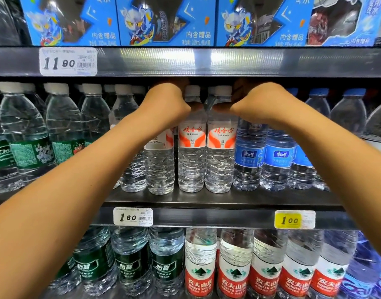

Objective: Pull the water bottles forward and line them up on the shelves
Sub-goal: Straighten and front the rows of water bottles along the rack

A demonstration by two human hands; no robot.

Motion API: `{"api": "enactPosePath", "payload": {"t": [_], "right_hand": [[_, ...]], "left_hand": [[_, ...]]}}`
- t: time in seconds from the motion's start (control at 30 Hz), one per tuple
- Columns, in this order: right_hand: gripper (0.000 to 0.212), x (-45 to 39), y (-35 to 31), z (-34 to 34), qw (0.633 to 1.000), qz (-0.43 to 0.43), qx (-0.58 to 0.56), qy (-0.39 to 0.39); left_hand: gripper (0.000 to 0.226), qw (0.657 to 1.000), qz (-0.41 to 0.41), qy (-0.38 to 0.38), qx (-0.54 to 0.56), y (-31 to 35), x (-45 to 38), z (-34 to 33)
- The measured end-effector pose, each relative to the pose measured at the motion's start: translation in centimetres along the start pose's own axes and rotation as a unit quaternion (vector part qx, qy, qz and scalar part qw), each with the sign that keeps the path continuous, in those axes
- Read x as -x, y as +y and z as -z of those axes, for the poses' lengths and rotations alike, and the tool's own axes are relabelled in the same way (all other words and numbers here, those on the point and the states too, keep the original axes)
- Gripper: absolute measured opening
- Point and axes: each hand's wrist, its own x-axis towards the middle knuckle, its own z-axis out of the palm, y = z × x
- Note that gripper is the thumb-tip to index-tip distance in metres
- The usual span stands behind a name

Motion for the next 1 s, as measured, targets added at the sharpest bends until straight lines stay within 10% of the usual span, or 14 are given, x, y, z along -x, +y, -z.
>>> {"api": "enactPosePath", "payload": {"t": [0.7,1.0], "right_hand": [[0.054,-0.7,0.3,-0.7,0.999,0.040,-0.034,0.005],[0.048,0.8,1.4,-1.0,0.981,0.101,-0.093,0.138]], "left_hand": [[0.049,0.999,0.030,-0.002,-0.040,0.4,0.0,0.0],[0.050,0.990,-0.053,0.127,0.028,0.3,2.2,-0.3]]}}
